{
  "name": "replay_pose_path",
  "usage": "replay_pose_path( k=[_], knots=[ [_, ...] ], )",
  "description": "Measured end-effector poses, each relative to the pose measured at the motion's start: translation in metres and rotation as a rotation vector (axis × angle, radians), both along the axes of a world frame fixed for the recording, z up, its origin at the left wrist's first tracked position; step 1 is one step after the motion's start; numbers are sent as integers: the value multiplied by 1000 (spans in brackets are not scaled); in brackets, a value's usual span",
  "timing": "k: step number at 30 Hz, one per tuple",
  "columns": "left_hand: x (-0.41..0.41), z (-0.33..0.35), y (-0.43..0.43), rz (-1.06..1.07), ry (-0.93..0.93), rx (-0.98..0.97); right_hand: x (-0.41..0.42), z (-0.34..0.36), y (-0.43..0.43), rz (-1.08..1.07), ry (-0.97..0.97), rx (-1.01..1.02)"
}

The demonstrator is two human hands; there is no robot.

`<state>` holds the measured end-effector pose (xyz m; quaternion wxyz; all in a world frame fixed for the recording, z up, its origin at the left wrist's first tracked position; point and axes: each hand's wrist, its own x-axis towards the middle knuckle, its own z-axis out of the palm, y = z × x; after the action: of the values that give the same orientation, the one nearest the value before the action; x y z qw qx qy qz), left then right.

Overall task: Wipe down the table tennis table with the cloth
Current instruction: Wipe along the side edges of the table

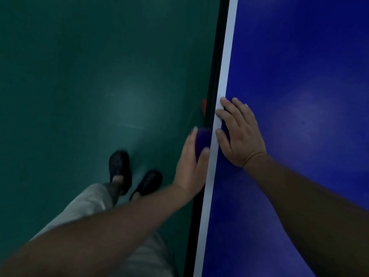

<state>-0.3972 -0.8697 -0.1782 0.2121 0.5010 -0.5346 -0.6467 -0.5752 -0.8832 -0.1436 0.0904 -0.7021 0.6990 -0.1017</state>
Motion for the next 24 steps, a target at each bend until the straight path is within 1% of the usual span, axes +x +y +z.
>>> replay_pose_path(
  k=[3, 5, 7, 9, 11, 13, 14, 16, 20, 22, 24],
  knots=[
    [-44, 1, -76, 67, -32, -48, -1, -1, 1, -4, 0, 3],
    [-52, 4, -89, 21, -55, -124, 0, -1, -2, -12, -2, 15],
    [-34, 4, -69, -27, -25, -149, 1, 2, -3, -19, -7, 32],
    [-8, 4, -33, -87, 23, -122, 3, 5, -3, -27, -13, 44],
    [10, 2, -7, -131, 56, -56, 4, 9, -4, -27, -42, 71],
    [9, 1, -8, -142, 54, 12, 0, 17, -10, -29, -85, 103],
    [5, 2, -17, -152, 48, 27, -6, 21, -15, -10, -92, 102],
    [-12, 4, -50, -164, 43, 9, -23, 27, -39, 27, -42, 80],
    [-61, 5, -143, -141, 27, -70, -59, 27, -114, -58, 138, 95],
    [-78, 7, -173, -130, 17, -100, -67, 21, -148, -98, 161, 121],
    [-78, 7, -175, -123, 1, -109, -69, 13, -166, -112, 152, 140]
  ],
)
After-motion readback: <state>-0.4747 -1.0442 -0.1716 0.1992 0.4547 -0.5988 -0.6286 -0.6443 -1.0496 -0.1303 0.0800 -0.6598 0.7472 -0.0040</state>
